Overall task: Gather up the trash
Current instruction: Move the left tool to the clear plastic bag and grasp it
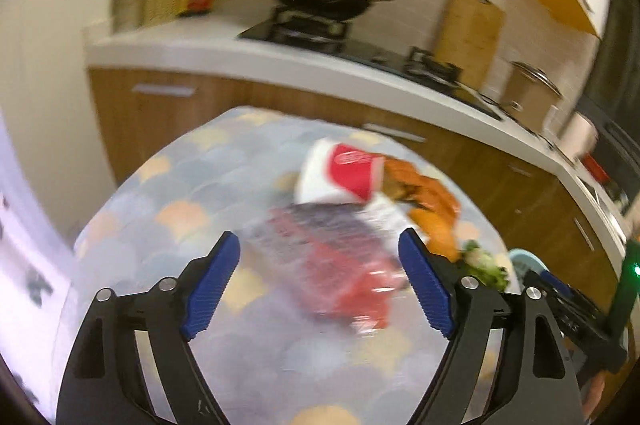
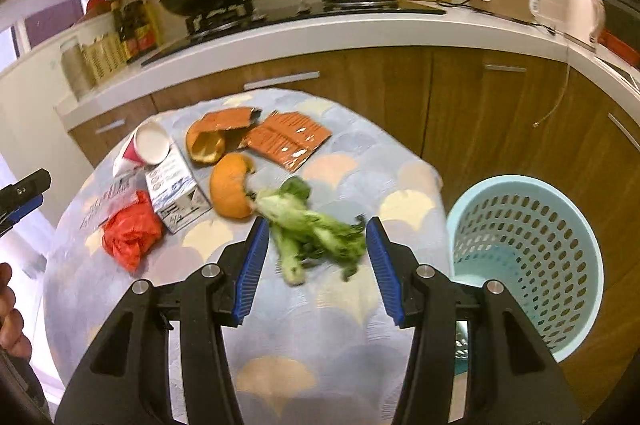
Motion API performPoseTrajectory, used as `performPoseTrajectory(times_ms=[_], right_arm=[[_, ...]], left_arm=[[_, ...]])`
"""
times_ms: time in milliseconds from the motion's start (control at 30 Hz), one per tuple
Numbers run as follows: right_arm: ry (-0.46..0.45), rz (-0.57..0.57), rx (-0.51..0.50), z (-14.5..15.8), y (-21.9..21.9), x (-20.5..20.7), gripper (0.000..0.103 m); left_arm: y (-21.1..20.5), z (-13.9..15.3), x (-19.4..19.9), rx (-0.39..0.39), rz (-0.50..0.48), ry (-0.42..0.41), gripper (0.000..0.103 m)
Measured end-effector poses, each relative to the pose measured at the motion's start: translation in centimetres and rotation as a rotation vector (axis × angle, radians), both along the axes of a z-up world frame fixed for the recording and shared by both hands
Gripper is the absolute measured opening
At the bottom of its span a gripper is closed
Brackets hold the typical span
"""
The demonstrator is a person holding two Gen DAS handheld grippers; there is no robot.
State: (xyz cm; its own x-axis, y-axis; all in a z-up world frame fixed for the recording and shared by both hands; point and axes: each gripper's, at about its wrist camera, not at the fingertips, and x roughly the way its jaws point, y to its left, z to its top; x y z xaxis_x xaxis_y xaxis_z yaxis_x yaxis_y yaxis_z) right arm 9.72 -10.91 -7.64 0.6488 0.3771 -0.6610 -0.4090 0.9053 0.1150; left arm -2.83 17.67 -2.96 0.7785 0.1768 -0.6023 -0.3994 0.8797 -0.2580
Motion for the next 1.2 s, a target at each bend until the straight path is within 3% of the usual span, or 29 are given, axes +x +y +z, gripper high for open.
performPoseTrajectory(times_ms=[167,300,400,533,633,700,800,867,967,1067,1200], right_arm=[[0.007,0.019,-0.022,-0.5,1.3,-0.3,0.047],[0.007,0.020,-0.034,-0.6,1.8,-0.5,0.047],[0.009,0.014,-0.036,-0.6,1.7,-0.4,0.047],[0.013,0.005,-0.031,-0.7,1.2,-0.3,0.047],[0.014,-0.004,-0.030,-0.8,0.8,-0.1,0.047],[0.018,-0.010,-0.027,-0.9,0.6,0.0,0.047],[0.034,-0.016,-0.016,-1.2,0.3,0.4,0.047],[0.038,-0.015,-0.012,-1.3,0.3,0.5,0.047],[0.041,-0.011,-0.013,-1.5,0.7,0.5,0.047],[0.038,-0.002,-0.025,-1.5,1.2,0.4,0.047],[0.027,0.007,-0.034,-1.3,1.6,0.1,0.047]], left_arm=[[1.0,-1.3,0.9,-0.032,0.013,0.029,0.081],[-0.9,-1.2,3.0,-0.029,-0.062,0.042,0.081],[-3.2,-1.4,5.1,0.005,-0.120,0.083,0.084],[-5.1,-3.5,8.2,0.084,-0.124,0.203,0.084],[-4.9,-5.2,9.0,0.096,-0.130,0.262,0.068],[-4.0,-5.5,8.3,0.064,-0.134,0.243,0.065],[-2.9,-5.0,7.1,0.009,-0.165,0.196,0.045],[-2.3,-4.7,6.6,0.001,-0.173,0.188,0.023],[-1.1,-4.8,5.9,-0.049,-0.182,0.181,0.009],[-0.3,-5.3,5.2,-0.060,-0.180,0.186,0.008],[0.5,-5.9,4.4,-0.008,-0.171,0.222,0.008]])
